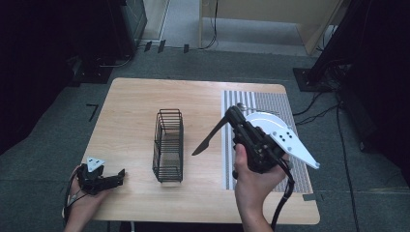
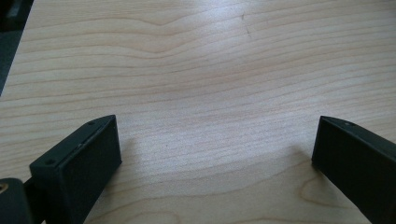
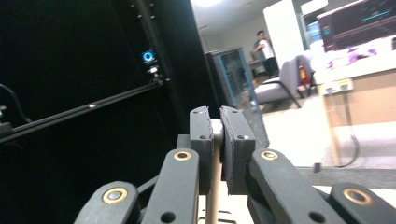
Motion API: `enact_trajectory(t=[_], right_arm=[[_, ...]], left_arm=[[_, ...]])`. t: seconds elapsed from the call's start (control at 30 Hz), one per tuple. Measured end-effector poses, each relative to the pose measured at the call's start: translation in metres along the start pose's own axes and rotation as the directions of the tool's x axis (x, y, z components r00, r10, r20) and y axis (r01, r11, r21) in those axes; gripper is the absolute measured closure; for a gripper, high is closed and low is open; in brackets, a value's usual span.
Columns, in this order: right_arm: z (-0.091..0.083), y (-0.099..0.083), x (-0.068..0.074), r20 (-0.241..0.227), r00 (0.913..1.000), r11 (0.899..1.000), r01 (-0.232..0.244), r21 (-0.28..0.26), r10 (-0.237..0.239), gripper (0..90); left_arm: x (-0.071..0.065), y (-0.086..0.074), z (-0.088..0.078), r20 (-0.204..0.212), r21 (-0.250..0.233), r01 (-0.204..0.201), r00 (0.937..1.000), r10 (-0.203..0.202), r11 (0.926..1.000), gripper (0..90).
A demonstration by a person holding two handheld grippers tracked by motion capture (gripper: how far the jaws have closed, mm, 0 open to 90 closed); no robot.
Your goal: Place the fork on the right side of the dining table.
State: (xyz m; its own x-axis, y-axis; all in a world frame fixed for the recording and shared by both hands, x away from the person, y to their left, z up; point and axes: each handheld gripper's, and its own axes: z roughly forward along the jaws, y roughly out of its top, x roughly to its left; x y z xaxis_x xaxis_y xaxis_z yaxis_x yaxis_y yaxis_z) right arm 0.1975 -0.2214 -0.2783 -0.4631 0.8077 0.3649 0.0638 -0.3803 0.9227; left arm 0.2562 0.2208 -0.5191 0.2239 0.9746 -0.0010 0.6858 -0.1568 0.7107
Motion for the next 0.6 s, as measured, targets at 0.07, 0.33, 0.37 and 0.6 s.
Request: enact_trajectory(t=[0.07, 0.33, 0.37, 0.6], right_arm=[[-0.010, -0.001, -0.008, 0.033, 0.9994, 1.000, 0.008, -0.005, -0.008, 85.0], [-0.049, -0.033, -0.067, 0.158, 0.9832, 0.995, -0.096, 0.031, 0.090, 84.9], [-0.053, -0.038, -0.074, 0.175, 0.9797, 0.994, -0.105, 0.033, 0.097, 84.9], [-0.083, -0.065, -0.123, 0.296, 0.9386, 0.983, -0.182, -0.012, 0.177, 84.9]], left_arm=[[0.000, 0.000, 0.000, 0.002, -0.002, 0.002, 1.0000, -0.002, 1.0000, 0.6], [0.000, 0.000, 0.000, -0.002, 0.002, -0.002, 1.0000, 0.002, 1.0000, 0.7], [0.000, 0.000, 0.000, -0.002, 0.002, -0.002, 1.0000, 0.002, 1.0000, 0.7], [0.000, 0.000, 0.000, -0.002, 0.003, -0.003, 1.0000, 0.003, 1.0000, 0.7]])
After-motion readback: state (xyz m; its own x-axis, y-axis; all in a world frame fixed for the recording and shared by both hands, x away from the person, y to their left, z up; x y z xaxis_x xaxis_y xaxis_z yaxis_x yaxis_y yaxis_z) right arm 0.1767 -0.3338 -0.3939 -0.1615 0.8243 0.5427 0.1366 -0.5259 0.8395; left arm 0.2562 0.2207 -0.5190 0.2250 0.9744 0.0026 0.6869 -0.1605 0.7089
